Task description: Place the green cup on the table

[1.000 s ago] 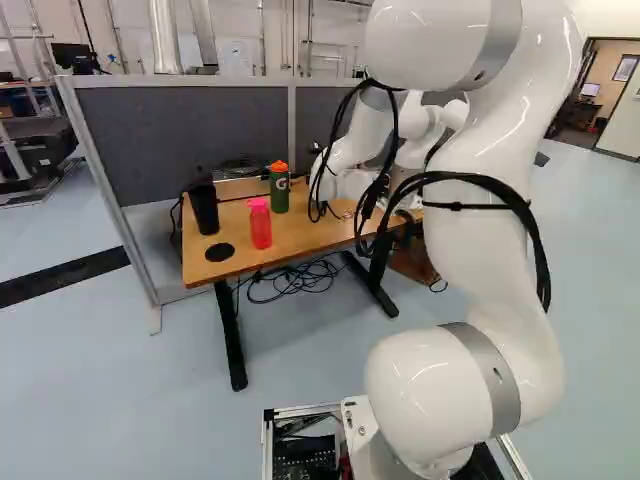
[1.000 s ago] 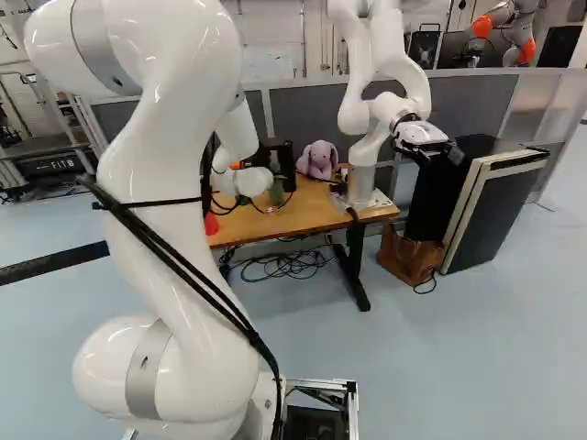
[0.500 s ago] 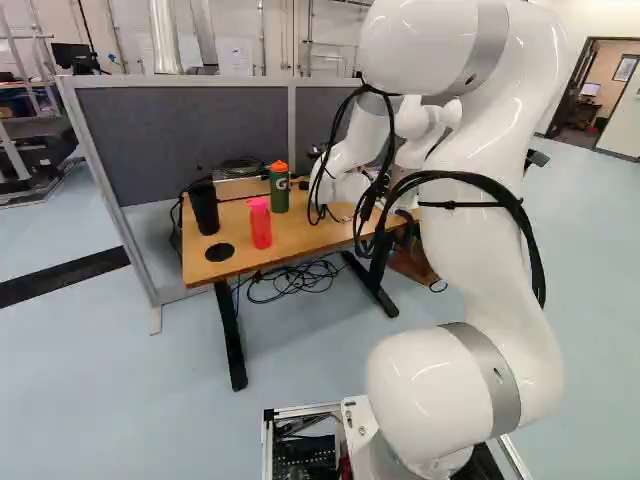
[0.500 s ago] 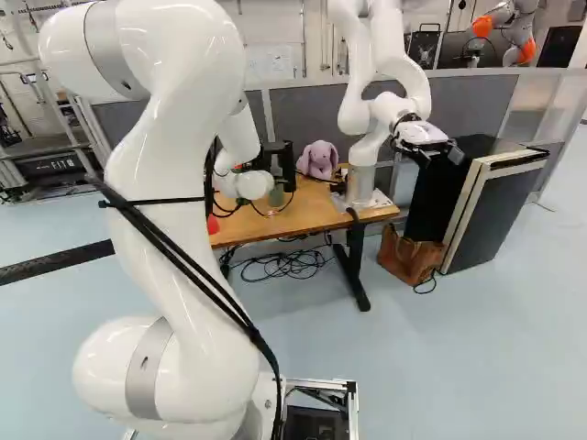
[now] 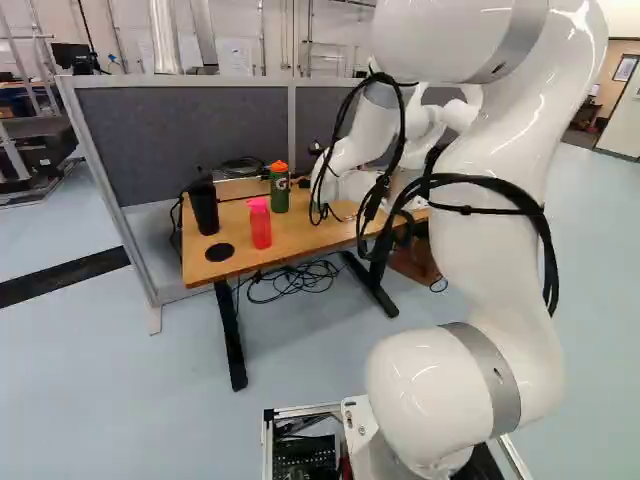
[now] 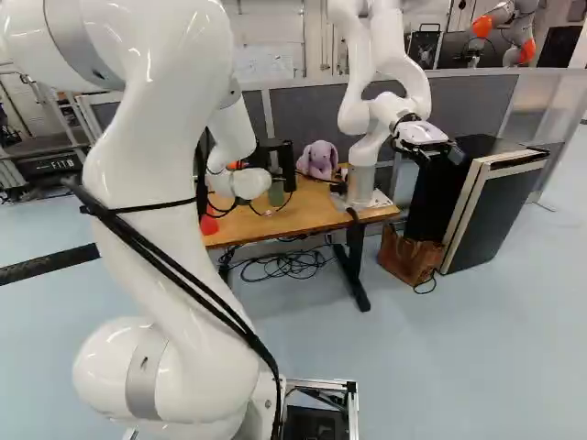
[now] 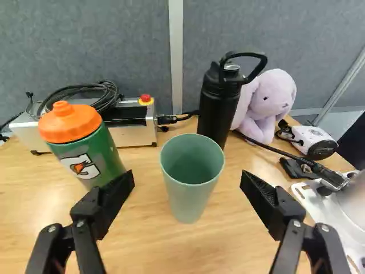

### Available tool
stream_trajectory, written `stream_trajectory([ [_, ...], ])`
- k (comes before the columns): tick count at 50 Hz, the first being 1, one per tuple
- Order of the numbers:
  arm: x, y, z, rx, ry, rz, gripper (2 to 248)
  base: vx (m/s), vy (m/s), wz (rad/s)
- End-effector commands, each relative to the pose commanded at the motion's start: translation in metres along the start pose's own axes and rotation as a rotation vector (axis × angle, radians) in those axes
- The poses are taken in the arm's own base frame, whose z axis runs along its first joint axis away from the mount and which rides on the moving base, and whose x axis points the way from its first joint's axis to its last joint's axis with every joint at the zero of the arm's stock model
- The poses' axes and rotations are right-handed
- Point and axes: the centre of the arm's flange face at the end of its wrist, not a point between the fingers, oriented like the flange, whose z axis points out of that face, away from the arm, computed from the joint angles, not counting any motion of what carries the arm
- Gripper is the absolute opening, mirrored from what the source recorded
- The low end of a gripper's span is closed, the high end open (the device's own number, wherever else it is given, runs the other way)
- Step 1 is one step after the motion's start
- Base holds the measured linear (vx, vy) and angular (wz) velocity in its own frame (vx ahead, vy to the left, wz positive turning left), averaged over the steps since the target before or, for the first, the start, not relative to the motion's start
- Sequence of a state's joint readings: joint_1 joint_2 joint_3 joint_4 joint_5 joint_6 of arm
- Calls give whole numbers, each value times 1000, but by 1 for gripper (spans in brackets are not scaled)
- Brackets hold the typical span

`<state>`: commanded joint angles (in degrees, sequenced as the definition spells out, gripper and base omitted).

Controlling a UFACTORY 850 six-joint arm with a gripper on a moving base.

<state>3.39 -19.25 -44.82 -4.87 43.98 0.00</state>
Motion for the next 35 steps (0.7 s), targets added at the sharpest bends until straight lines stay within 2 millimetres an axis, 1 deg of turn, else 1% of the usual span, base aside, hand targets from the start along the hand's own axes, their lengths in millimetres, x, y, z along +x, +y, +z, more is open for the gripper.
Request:
stream_trajectory([
  [19,7,-4,-46,2,23,-3,247,0,0,0],
  [35,0,-8,-79,5,20,-3,247,0,0,0],
])
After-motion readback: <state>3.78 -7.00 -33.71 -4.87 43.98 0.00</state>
